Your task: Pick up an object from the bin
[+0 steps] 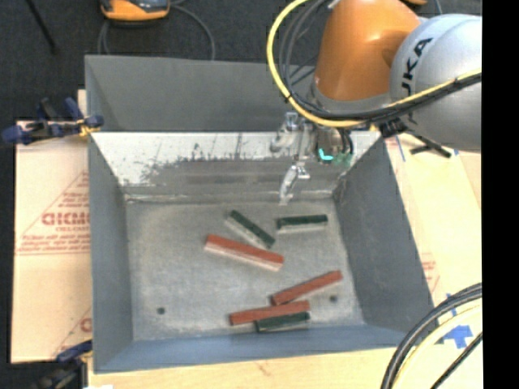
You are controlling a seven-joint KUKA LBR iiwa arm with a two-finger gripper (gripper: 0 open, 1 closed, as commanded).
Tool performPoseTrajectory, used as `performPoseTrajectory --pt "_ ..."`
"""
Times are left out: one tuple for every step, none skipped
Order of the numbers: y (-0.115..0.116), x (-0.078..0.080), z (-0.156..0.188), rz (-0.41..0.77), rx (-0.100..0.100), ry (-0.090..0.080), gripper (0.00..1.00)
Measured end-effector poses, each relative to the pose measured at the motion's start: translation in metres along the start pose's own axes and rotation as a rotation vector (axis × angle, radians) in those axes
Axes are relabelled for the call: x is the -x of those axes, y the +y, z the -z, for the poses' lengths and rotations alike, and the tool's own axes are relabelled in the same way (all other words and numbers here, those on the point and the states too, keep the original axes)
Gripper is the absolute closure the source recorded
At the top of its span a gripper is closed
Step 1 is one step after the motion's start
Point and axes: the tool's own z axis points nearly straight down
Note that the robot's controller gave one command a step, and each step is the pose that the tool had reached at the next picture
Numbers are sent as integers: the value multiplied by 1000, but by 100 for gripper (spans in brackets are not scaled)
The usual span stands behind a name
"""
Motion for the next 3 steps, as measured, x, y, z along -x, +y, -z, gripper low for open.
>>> performPoseTrajectory --pt "0 0 3 0 0 -4 0" --pt "-40 -5 -20 13 0 -9 0" --pt "-39 -5 -79 -20 0 -13 0"
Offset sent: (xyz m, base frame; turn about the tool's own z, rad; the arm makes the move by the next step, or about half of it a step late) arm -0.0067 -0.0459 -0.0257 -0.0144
